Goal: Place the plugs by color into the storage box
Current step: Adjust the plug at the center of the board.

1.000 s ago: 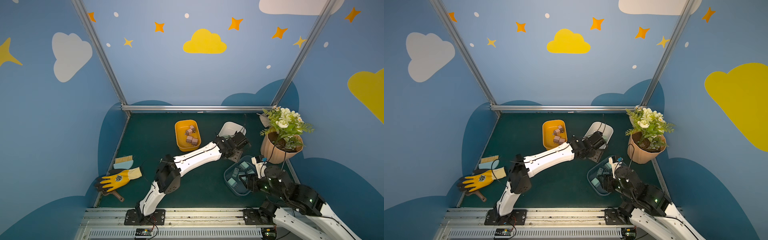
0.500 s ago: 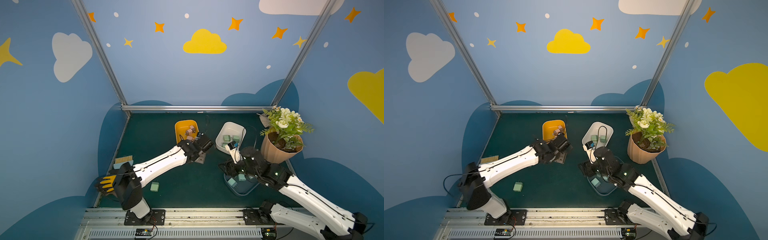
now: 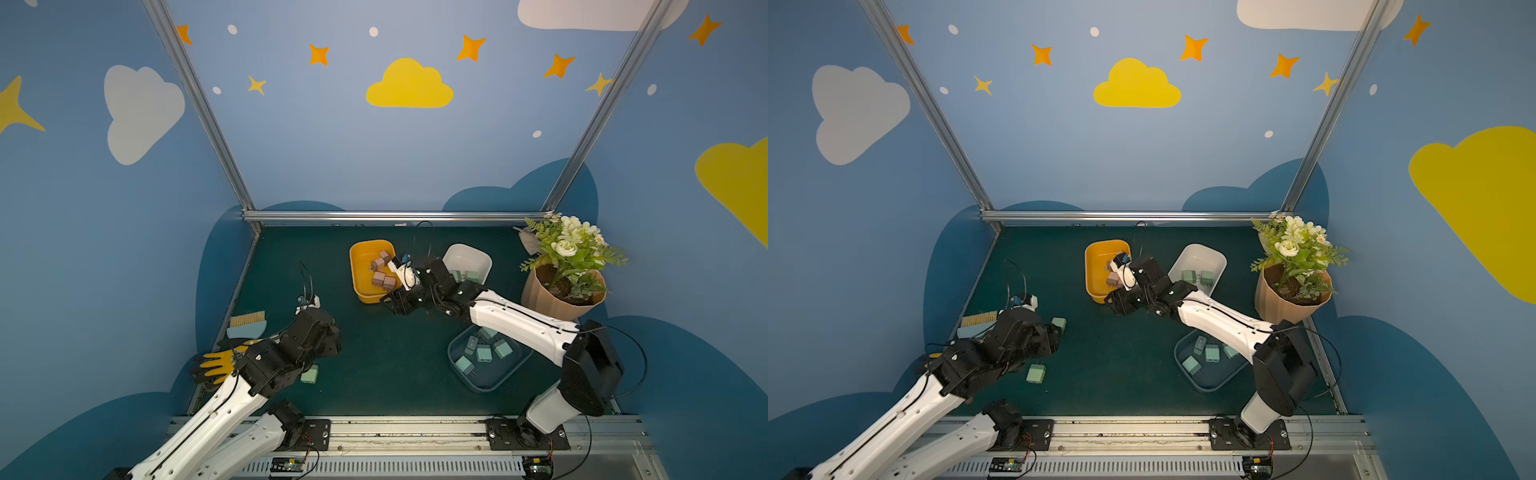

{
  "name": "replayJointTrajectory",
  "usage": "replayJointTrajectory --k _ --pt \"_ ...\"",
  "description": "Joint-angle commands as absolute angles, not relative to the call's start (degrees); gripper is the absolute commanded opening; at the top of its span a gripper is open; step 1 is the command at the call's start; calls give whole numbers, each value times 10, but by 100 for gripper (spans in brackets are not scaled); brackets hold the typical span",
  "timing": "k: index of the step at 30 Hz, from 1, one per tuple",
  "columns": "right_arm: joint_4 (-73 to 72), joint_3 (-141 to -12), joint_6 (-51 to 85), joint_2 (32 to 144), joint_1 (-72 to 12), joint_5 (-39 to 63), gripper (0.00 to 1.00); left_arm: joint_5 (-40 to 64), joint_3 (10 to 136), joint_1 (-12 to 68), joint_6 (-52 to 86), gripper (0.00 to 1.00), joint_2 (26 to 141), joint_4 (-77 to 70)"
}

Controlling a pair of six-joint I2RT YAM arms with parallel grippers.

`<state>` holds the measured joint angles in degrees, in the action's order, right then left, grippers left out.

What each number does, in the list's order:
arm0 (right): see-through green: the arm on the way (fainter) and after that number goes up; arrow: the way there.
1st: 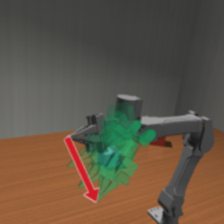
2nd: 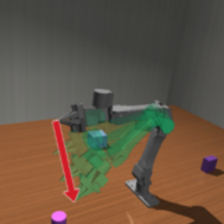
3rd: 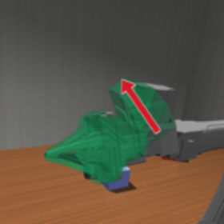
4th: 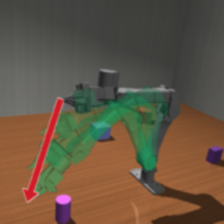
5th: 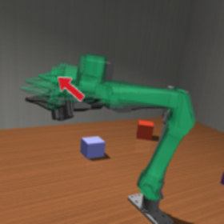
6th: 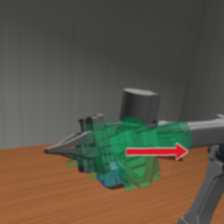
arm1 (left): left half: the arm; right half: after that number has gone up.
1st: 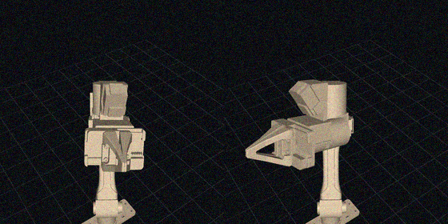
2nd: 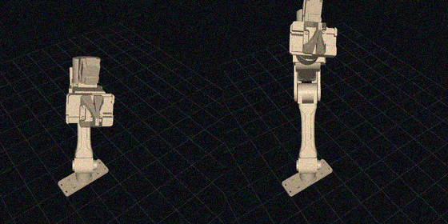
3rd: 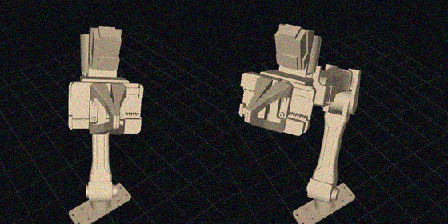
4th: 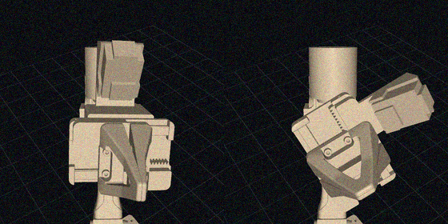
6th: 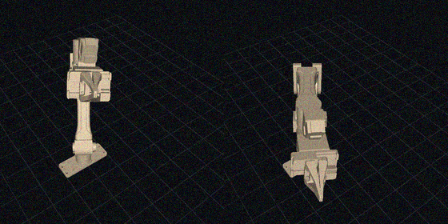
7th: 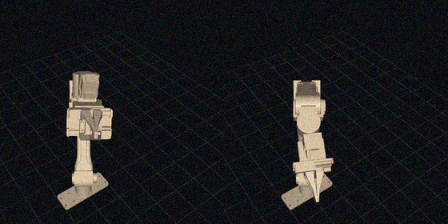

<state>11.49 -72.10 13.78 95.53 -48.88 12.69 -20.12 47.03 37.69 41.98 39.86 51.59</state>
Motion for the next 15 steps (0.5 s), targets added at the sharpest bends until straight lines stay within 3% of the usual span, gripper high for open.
replayJointTrajectory --k 1,7,15 --pt "81 -769 107 1007 -516 173 69 -180 480 373 433 62 373 572" --pt "83 -855 87 1114 -537 181 70 -153 487 372 452 62 329 658" --pt "100 -955 69 1236 -556 220 70 -125 468 372 462 61 282 651"
